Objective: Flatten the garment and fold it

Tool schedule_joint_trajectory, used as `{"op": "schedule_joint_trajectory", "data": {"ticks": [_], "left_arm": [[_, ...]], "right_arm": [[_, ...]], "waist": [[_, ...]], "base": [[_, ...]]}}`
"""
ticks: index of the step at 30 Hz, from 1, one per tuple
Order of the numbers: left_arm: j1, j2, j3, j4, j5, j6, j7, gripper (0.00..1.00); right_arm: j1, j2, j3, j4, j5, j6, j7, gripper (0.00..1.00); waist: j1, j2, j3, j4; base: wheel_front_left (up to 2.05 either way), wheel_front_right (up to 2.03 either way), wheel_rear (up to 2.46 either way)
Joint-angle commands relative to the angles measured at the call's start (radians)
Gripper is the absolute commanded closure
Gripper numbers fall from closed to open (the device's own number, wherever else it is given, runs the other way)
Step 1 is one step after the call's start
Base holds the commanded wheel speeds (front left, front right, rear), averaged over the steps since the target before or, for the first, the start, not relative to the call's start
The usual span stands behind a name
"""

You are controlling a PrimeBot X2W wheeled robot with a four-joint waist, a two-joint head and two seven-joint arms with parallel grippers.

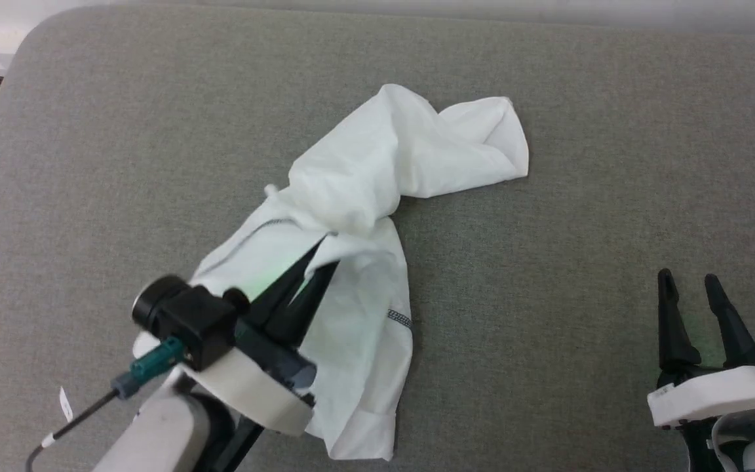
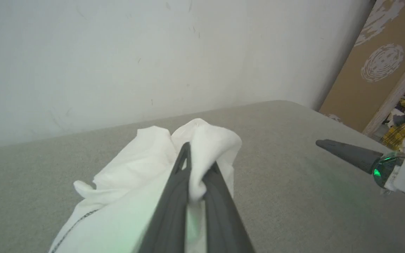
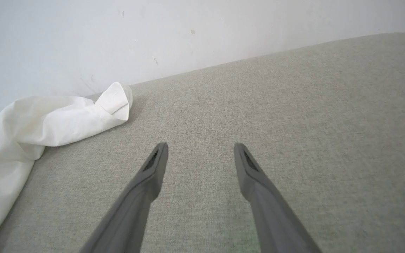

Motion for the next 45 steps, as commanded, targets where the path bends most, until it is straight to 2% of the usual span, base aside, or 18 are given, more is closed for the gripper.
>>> {"op": "schedule_joint_trajectory", "data": {"ticks": [1,7,12,16,20,21,26,27,28,29,30,31,32,34,40,45], "left_arm": [[-0.034,-0.012,0.004,-0.023,-0.014,-0.008,-0.006,1.0],[-0.159,-0.081,0.002,-0.143,-0.098,-0.02,0.016,1.0],[-0.263,-0.098,0.094,-0.17,-0.191,0.011,0.064,1.0],[-0.321,-0.079,0.262,-0.112,-0.292,0.071,0.074,1.0],[-0.326,-0.017,0.431,0.004,-0.34,0.124,0.056,1.0],[-0.316,0.006,0.459,0.039,-0.336,0.13,0.052,1.0],[-0.247,0.046,0.56,0.228,-0.339,0.185,0.028,1.0],[-0.233,0.052,0.563,0.265,-0.329,0.196,0.027,0.96],[-0.223,0.05,0.57,0.302,-0.327,0.209,0.024,0.81],[-0.217,0.041,0.582,0.336,-0.331,0.229,0.019,0.71],[-0.211,0.037,0.585,0.367,-0.329,0.244,0.018,0.66],[-0.207,0.034,0.583,0.394,-0.324,0.254,0.018,0.54],[-0.205,0.027,0.583,0.417,-0.323,0.262,0.016,0.51],[-0.202,0.016,0.573,0.455,-0.323,0.265,0.018,0.0],[-0.21,-0.012,0.56,0.512,-0.345,0.228,0.0,0.0],[-0.205,-0.006,0.558,0.452,-0.35,0.179,-0.035,0.0]], "right_arm": [[-0.013,0.002,0.004,0.005,0.008,-0.001,-0.008,0.0],[-0.024,0.002,0.019,0.033,0.022,-0.001,-0.026,0.0],[-0.033,0.002,0.021,0.052,0.028,-0.001,-0.04,0.0],[-0.046,0.002,0.026,0.059,0.029,-0.001,-0.047,0.0],[-0.054,0.002,0.025,0.065,0.029,-0.001,-0.052,0.0],[-0.055,0.002,0.024,0.066,0.027,-0.001,-0.052,0.0],[-0.061,0.002,0.017,0.064,0.016,-0.001,-0.049,0.0],[-0.063,0.002,0.017,0.064,0.015,-0.001,-0.047,0.0],[-0.064,0.002,0.019,0.063,0.013,-0.001,-0.045,0.0],[-0.065,0.002,0.02,0.062,0.012,-0.001,-0.042,0.0],[-0.066,0.002,0.021,0.061,0.011,-0.001,-0.04,0.0],[-0.066,0.002,0.021,0.06,0.009,-0.001,-0.038,0.0],[-0.067,0.002,0.02,0.059,0.007,-0.001,-0.036,0.0],[-0.066,0.002,0.018,0.054,0.003,-0.001,-0.03,0.0],[-0.054,0.002,0.009,0.042,-0.009,-0.001,-0.012,0.0],[-0.039,0.002,0.009,0.034,-0.011,-0.001,0.002,0.0]], "waist": [[0.0,0.0,-0.003,0.001],[0.0,0.0,-0.013,-0.009],[0.0,0.0,-0.009,-0.02],[0.0,0.0,0.009,-0.035],[0.0,0.0,0.033,-0.047],[0.0,0.0,0.039,-0.048],[0.0,0.0,0.064,-0.048],[0.0,0.0,0.067,-0.047],[0.0,0.0,0.069,-0.046],[0.0,0.0,0.07,-0.046],[0.0,0.0,0.071,-0.045],[0.0,0.0,0.072,-0.043],[0.0,0.0,0.072,-0.041],[0.0,0.0,0.069,-0.037],[0.0,0.0,0.048,-0.024],[0.0,0.0,0.017,-0.016]], "base": [[0.0,0.0,0.0],[0.0,0.0,0.0],[0.0,0.0,0.0],[0.0,0.0,0.0],[0.0,0.0,0.0],[0.0,0.0,0.0],[0.0,0.0,0.0],[0.0,0.0,0.0],[0.0,0.0,0.0],[0.0,0.0,0.0],[0.0,0.0,0.0],[0.0,0.0,0.0],[0.0,0.0,0.0],[0.0,0.0,0.0],[0.0,0.0,0.0],[0.0,0.0,0.0]]}}
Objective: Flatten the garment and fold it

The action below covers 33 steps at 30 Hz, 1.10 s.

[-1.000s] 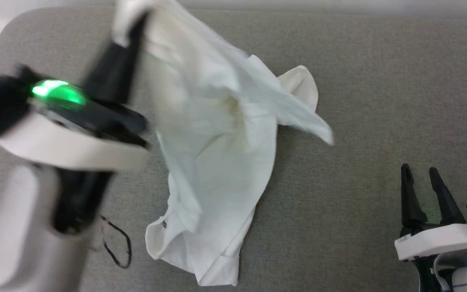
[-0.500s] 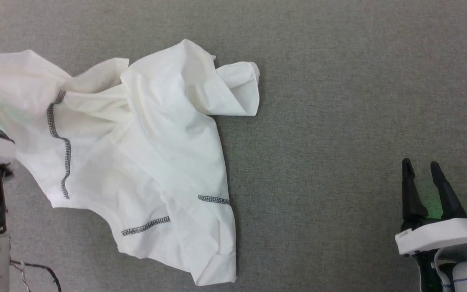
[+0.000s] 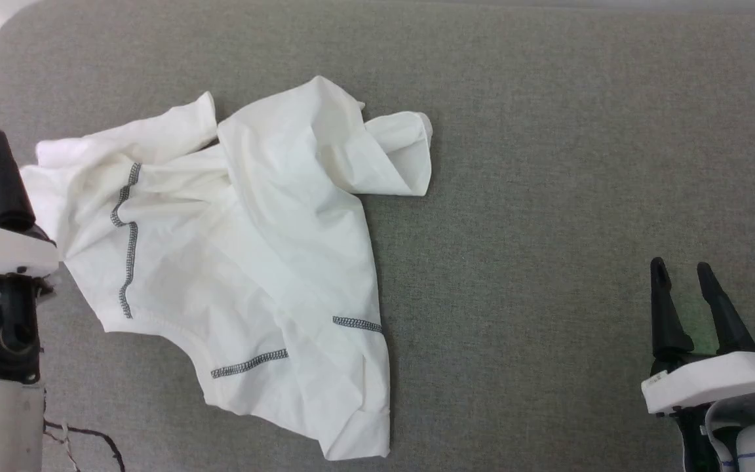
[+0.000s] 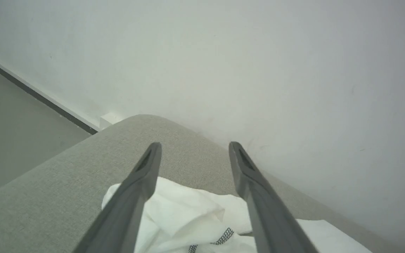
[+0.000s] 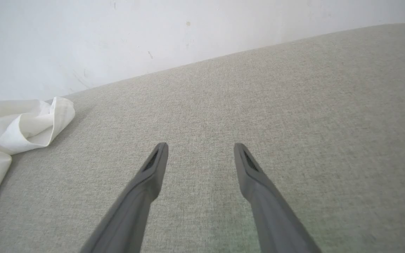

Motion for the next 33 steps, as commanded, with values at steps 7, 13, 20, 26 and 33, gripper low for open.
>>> {"op": "schedule_joint_trajectory", "data": {"ticks": [7,13,20,26,33], "left_arm": [[0.146,0.012,-0.011,-0.285,0.11,-0.083,-0.133,0.0],[0.319,-0.105,0.021,-0.531,0.322,-0.126,-0.148,0.0],[0.471,-0.292,0.069,-0.602,0.484,-0.167,-0.148,0.0],[0.505,-0.349,0.072,-0.582,0.548,-0.196,-0.148,0.0],[0.479,-0.358,0.068,-0.564,0.571,-0.21,-0.148,0.0]], "right_arm": [[0.027,0.001,-0.001,-0.016,0.003,-0.001,0.002,0.0],[0.032,0.001,0.008,-0.027,0.012,-0.001,-0.001,0.0],[0.042,0.001,0.013,-0.049,0.007,-0.001,0.001,0.0],[0.047,0.001,0.019,-0.104,-0.025,-0.001,0.023,0.0],[-0.005,0.001,0.151,-0.221,-0.088,-0.001,0.119,0.0]], "waist": [[0.0,0.0,-0.042,0.008],[0.0,0.0,-0.045,0.002],[0.0,0.0,-0.042,0.004],[0.0,0.0,-0.039,0.028],[0.0,0.0,-0.043,0.042]], "base": [[0.0,0.0,0.0],[0.0,0.0,0.0],[0.0,0.0,0.0],[0.0,0.0,0.0],[0.0,0.0,0.0]]}}
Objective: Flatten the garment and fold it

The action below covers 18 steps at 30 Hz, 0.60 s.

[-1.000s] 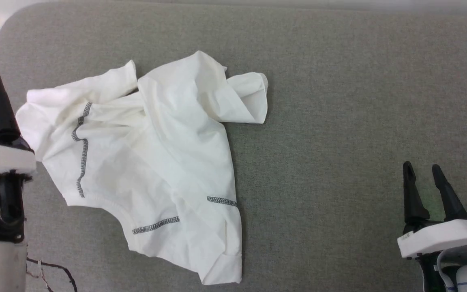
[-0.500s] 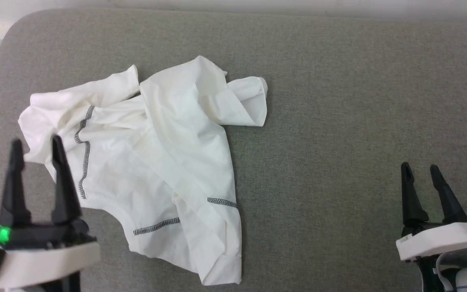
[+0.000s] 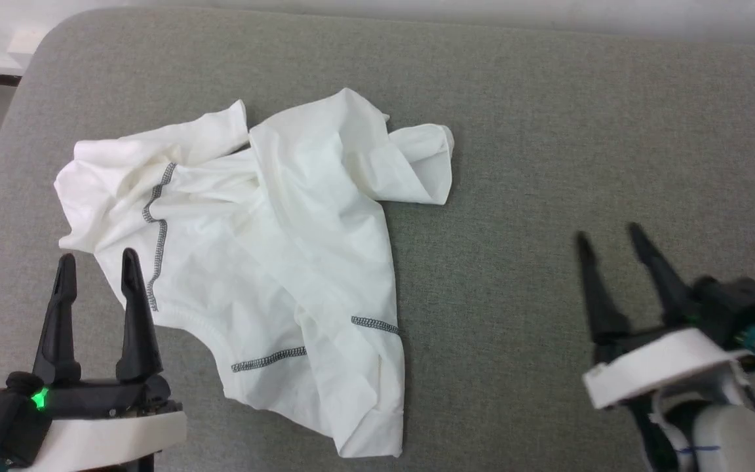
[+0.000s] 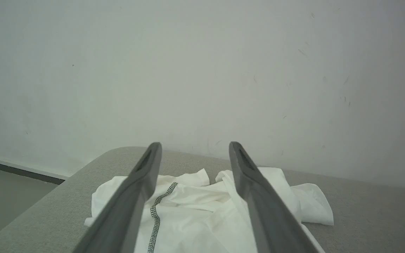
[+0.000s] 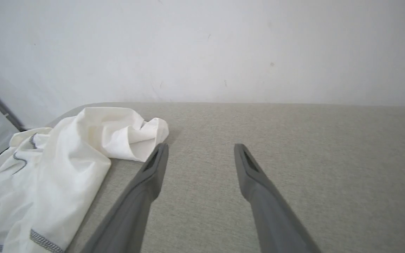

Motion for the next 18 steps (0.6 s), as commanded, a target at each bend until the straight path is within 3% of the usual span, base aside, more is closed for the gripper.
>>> {"op": "schedule_joint_trajectory", "data": {"ticks": [1,5,12,18], "left_arm": [[-0.019,-0.005,-0.001,0.004,0.006,-0.008,-0.005,0.0],[-0.026,-0.005,-0.012,0.019,-0.011,-0.007,-0.005,0.0],[-0.035,-0.005,-0.045,0.042,-0.031,0.002,-0.005,0.0],[-0.043,-0.006,-0.071,0.054,-0.042,0.016,-0.005,0.0]], "right_arm": [[-0.022,0.002,0.029,-0.013,-0.011,-0.001,0.02,0.0],[-0.077,0.002,0.187,-0.026,-0.038,-0.001,0.139,0.0],[-0.152,0.002,0.429,0.054,-0.057,-0.001,0.358,0.0],[-0.175,0.002,0.536,0.138,-0.086,-0.001,0.499,0.0]], "waist": [[0.0,0.0,0.0,0.0],[0.0,0.0,0.001,0.002],[0.0,0.0,0.011,0.039],[0.0,0.0,0.021,0.079]], "base": [[0.0,0.0,0.0],[0.0,0.0,0.0],[0.0,0.0,0.0],[0.0,0.0,0.0]]}}
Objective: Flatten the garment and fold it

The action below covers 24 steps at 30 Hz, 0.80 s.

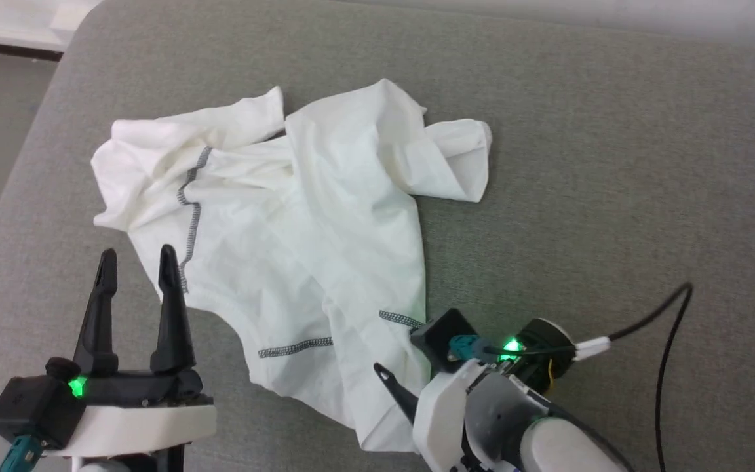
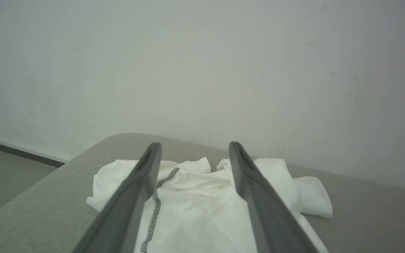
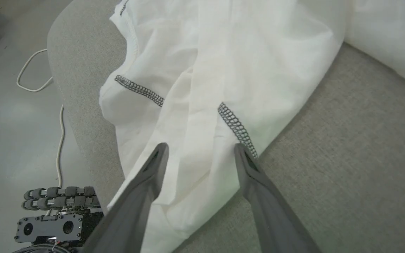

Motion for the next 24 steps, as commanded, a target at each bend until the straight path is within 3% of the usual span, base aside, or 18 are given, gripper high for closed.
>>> {"op": "schedule_joint_trajectory", "data": {"ticks": [1,5,6,7,8,9,16,24], "left_arm": [[-0.017,-0.003,-0.006,0.005,-0.01,0.006,-0.005,0.0],[-0.017,-0.003,-0.018,0.015,-0.014,0.013,-0.005,0.0],[-0.017,-0.003,-0.02,0.017,-0.014,0.014,-0.005,0.0],[-0.017,-0.003,-0.022,0.019,-0.013,0.016,-0.005,0.0],[-0.016,-0.003,-0.025,0.021,-0.013,0.017,-0.005,0.0],[-0.016,-0.003,-0.026,0.023,-0.013,0.018,-0.005,0.0],[0.001,-0.003,-0.026,0.024,0.003,0.016,-0.005,0.0],[0.011,-0.004,-0.025,0.019,0.025,0.002,-0.005,0.0]], "right_arm": [[-0.021,-0.001,0.007,0.016,-0.012,-0.001,0.011,0.0],[-0.02,-0.001,0.012,0.075,-0.03,-0.001,0.046,0.0],[-0.019,-0.001,0.007,0.088,-0.032,-0.001,0.047,0.09],[-0.02,-0.001,0.004,0.098,-0.033,-0.001,0.045,0.53],[-0.02,-0.001,0.002,0.106,-0.033,-0.001,0.042,0.82],[-0.02,-0.001,-0.005,0.108,-0.027,-0.001,0.033,1.0],[-0.051,-0.001,-0.099,0.046,0.04,-0.001,-0.075,1.0],[-0.057,-0.001,-0.508,-0.12,-0.016,-0.001,-0.139,1.0]], "waist": [[0.0,0.0,0.004,0.019],[0.0,0.0,-0.002,0.032],[0.0,0.0,-0.003,0.034],[0.0,0.0,-0.006,0.036],[0.0,0.0,-0.009,0.037],[0.0,0.0,-0.012,0.037],[0.0,0.0,-0.04,0.005],[0.0,0.0,-0.057,-0.043]], "base": [[0.0,0.0,0.0],[0.0,0.0,0.0],[0.0,0.0,0.0],[0.0,0.0,0.0],[0.0,0.0,0.0],[0.0,0.0,0.0],[0.0,0.0,0.0],[0.0,0.0,0.0]]}}
